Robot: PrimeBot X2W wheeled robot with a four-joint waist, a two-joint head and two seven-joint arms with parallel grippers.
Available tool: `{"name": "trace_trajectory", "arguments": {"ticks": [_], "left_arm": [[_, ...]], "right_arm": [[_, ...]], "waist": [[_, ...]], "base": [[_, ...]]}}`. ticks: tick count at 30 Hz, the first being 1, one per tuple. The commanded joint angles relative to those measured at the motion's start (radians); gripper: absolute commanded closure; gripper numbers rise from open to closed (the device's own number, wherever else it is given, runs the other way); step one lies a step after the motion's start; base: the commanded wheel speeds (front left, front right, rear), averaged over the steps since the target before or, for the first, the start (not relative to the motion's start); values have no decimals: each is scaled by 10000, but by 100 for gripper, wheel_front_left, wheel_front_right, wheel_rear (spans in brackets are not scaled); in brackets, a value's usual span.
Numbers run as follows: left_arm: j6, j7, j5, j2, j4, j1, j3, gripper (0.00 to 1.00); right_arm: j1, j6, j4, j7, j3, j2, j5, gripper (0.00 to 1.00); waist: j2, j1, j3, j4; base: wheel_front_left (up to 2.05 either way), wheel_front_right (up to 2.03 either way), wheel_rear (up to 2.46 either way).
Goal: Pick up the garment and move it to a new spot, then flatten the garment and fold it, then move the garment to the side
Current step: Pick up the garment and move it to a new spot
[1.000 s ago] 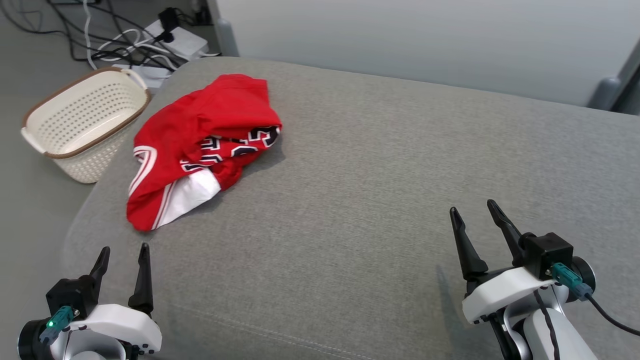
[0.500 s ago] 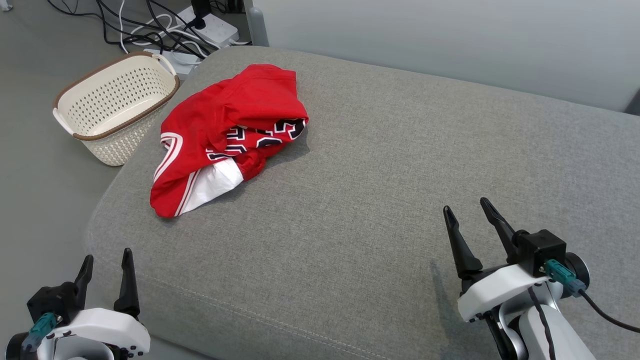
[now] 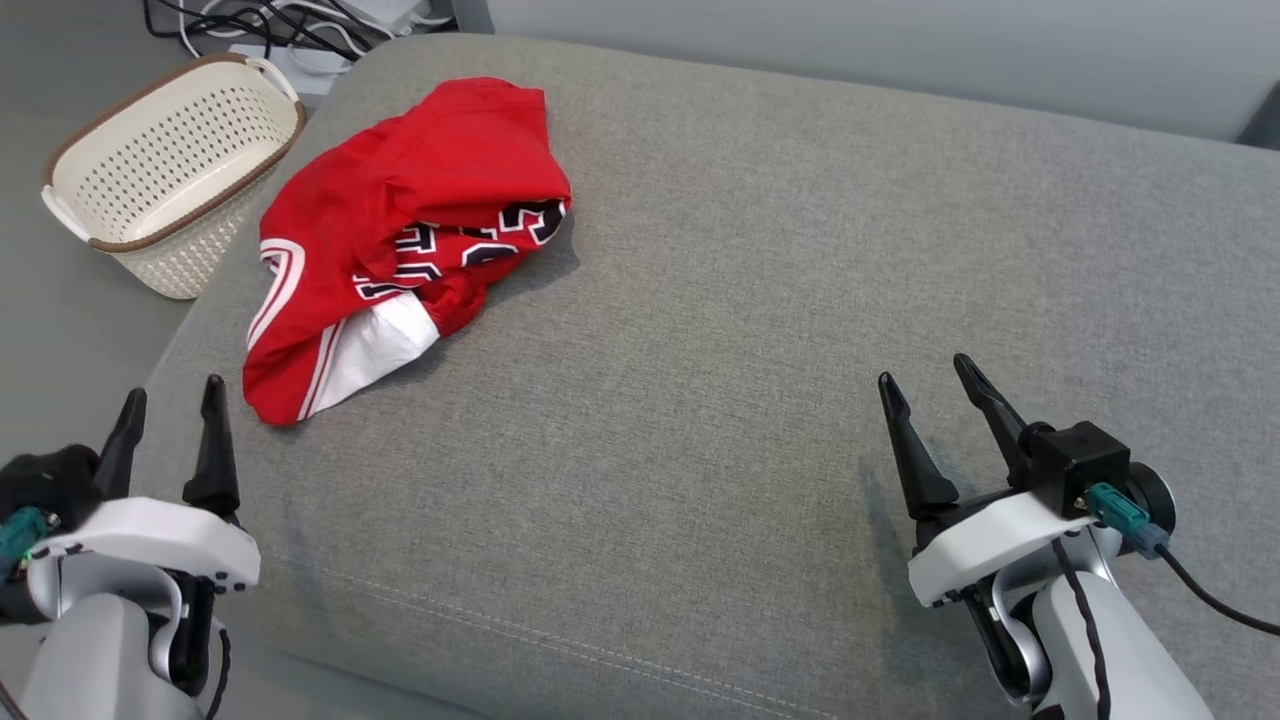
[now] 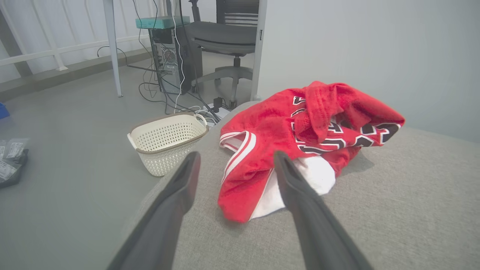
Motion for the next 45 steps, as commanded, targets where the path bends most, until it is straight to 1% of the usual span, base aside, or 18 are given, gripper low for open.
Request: {"name": "trace_trajectory", "arguments": {"ticks": [1,7,12,17,21,25,27,30,34,35,36,38,40,42,45], "left_arm": [[-69,-101,-180,473,-132,-526,228,0],[-69,-101,-1091,898,91,-1539,-342,0],[-69,-101,-2179,1190,64,-2346,-694,0],[-69,-101,-2794,1475,123,-2907,-1201,0],[-69,-101,-3020,1678,414,-3151,-1292,0],[-69,-101,-3115,1871,1095,-3317,-1315,0],[-69,-101,-3153,1896,1469,-3419,-1282,0],[-69,-101,-3184,1952,1666,-3531,-1324,0],[-69,-101,-3136,2147,2094,-3750,-1431,0],[-69,-101,-3072,2200,2276,-3787,-1431,62],[-69,-101,-3002,2250,2409,-3865,-1365,100],[-69,-101,-2933,2239,2665,-4007,-1368,100],[-69,-101,-2805,2285,2635,-4179,-1333,100],[-69,-101,-2557,2297,2172,-4317,-1239,100],[-69,-101,-2097,2147,1320,-4379,-1205,100]], "right_arm": [[-300,14,-264,-134,234,26,-51,0],[-551,14,-386,-134,193,26,-268,0],[-728,14,-438,-134,243,26,-442,0],[-835,14,-485,-134,285,26,-510,0],[-805,14,-549,-134,445,26,-417,0],[-713,14,-584,-134,617,26,-321,0],[-667,14,-598,-134,586,26,-237,0],[-631,14,-624,-134,578,26,-174,0],[-530,14,-678,-134,530,26,-121,0],[-506,14,-726,-134,476,26,-56,0],[-478,14,-783,-134,412,26,71,0],[-448,14,-844,-134,387,26,197,0],[-432,14,-896,-134,348,26,347,0],[-429,14,-910,-134,329,26,413,0],[-366,14,-934,-134,260,26,667,0]], "waist": [[0,0,248,-189],[0,0,952,-525],[0,0,1462,-861],[0,0,1778,-1232],[0,0,1859,-1589],[0,0,1906,-1953],[0,0,1925,-2130],[0,0,1942,-2285],[0,0,1939,-2561],[0,0,1933,-2604],[0,0,1934,-2631],[0,0,1929,-2672],[0,0,1919,-2691],[0,0,1896,-2695],[0,0,1785,-2691]], "base": [[0,0,0],[0,0,0],[0,0,0],[0,0,0],[0,0,0],[0,0,0],[0,0,0],[0,0,0],[0,0,0],[0,0,0],[0,0,0],[0,0,0],[0,0,0],[0,0,0],[0,0,0]]}}
